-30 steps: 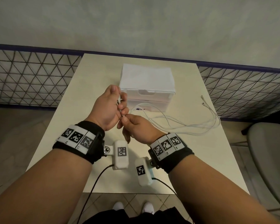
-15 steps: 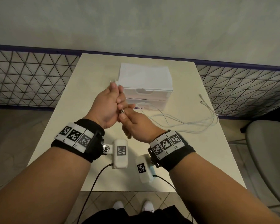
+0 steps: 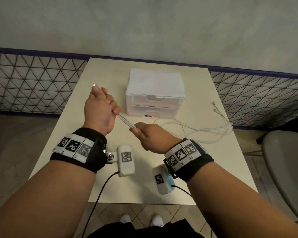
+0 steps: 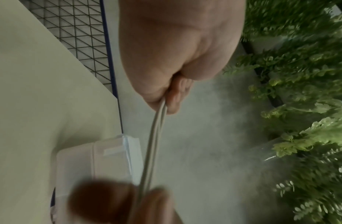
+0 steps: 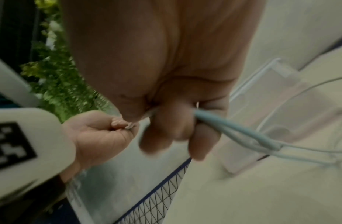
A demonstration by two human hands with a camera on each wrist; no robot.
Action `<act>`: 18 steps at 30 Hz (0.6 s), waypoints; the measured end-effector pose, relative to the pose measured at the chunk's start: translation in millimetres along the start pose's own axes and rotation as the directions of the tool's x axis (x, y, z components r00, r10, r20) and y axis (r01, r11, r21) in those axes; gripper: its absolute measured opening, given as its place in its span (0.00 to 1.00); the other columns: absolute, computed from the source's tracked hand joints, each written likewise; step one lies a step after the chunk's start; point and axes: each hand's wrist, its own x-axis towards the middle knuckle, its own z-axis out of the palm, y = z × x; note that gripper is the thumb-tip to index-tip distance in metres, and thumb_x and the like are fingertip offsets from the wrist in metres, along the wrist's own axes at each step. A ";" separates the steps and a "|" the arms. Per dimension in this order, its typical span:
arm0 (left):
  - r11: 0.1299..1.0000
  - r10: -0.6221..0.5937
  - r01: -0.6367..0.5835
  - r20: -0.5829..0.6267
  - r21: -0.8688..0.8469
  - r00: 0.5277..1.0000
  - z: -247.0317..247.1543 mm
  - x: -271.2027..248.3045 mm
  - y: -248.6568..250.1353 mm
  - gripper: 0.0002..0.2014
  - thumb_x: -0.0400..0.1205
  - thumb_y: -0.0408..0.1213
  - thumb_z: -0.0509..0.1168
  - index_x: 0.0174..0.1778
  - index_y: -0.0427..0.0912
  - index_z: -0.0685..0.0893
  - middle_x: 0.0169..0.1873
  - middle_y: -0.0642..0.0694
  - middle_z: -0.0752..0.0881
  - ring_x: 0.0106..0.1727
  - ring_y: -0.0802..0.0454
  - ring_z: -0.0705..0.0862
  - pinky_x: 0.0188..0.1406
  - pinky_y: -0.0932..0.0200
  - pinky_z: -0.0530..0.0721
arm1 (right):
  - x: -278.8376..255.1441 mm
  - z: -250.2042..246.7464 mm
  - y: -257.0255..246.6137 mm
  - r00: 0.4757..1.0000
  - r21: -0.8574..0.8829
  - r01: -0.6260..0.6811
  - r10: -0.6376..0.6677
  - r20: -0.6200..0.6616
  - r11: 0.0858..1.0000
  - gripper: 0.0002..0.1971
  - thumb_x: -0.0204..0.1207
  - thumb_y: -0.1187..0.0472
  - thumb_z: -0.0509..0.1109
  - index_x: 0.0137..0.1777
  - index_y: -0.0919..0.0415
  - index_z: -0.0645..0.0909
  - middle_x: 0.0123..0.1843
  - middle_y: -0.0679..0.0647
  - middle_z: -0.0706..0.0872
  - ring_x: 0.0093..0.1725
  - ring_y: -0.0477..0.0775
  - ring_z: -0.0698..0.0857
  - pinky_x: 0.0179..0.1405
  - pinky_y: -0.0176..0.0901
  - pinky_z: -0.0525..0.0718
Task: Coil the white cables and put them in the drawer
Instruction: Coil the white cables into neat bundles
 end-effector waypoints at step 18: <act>0.734 -0.112 -0.096 0.258 0.673 0.960 -11.2 -1.0 2.8 0.18 0.88 0.45 0.50 0.46 0.39 0.82 0.32 0.46 0.81 0.26 0.56 0.68 0.31 0.61 0.74 | -8.0 -17.7 5.9 0.995 -0.296 -0.098 0.087 -0.050 0.950 0.14 0.82 0.65 0.57 0.66 0.60 0.73 0.54 0.60 0.87 0.53 0.63 0.85 0.51 0.53 0.84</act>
